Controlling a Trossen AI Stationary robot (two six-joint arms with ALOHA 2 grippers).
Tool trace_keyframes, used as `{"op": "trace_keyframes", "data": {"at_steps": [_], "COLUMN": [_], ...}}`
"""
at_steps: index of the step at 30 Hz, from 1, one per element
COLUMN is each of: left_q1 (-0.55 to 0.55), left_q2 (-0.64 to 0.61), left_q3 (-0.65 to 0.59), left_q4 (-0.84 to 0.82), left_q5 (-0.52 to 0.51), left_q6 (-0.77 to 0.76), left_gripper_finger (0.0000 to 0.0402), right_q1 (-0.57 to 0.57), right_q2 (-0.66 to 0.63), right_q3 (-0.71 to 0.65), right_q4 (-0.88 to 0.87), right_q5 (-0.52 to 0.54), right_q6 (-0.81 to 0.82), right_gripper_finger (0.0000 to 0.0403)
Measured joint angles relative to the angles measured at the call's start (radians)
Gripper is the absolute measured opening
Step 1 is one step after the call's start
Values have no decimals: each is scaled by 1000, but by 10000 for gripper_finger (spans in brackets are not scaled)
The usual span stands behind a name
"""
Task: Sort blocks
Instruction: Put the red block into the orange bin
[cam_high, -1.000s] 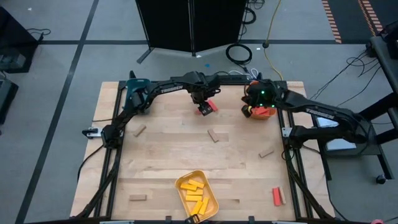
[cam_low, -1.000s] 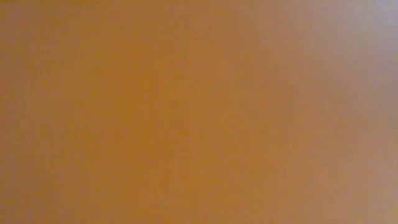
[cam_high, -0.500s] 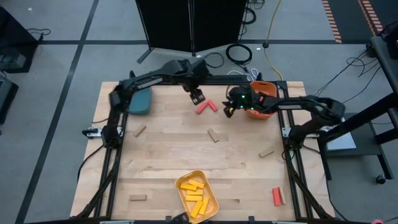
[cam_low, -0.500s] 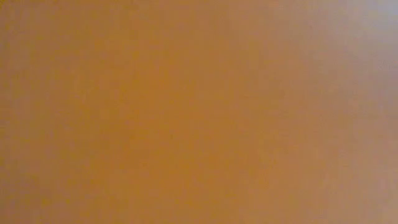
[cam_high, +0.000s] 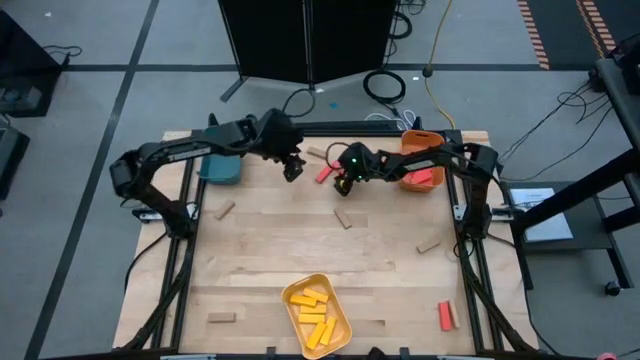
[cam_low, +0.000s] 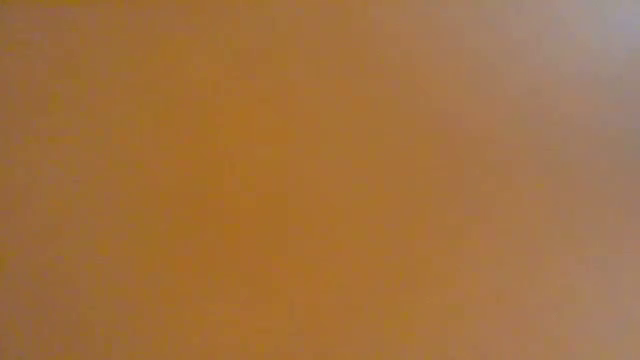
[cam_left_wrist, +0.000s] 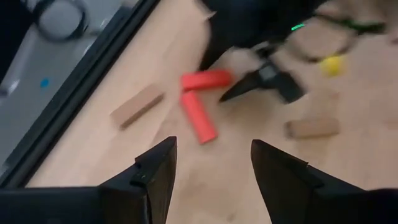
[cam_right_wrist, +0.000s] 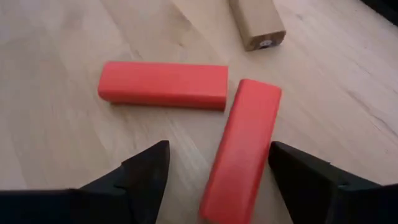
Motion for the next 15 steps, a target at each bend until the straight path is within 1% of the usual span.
{"op": "trace_keyframes", "data": {"at_steps": [3, 5, 7, 10, 12, 13, 15], "left_q1": [-14, -20, -18, -10, -8, -8, -9], "left_q2": [-38, -52, -77, -104, -106, -104, -105], "left_q3": [-64, -116, -178, -268, -331, -357, -406], "left_q4": [101, 190, 280, 444, 533, 586, 686], "left_q5": [19, 22, 42, 101, 161, 193, 253], "left_q6": [33, 48, 55, 34, 1, -16, -38], "left_gripper_finger": [203, 203, 203, 203, 203, 203, 203], "right_q1": [1, 9, 13, 13, 13, 14, 12], "right_q2": [46, 51, 50, 41, 30, 22, -4], "right_q3": [50, 62, 64, 64, 64, 63, 58], "right_q4": [-96, -153, -177, -214, -225, -232, -241], "right_q5": [61, 79, 91, 86, 79, 77, 67], "right_q6": [14, 24, 29, 33, 30, 23, 19], "right_gripper_finger": [245, 220, 180, 100, 44, 30, 27]}}
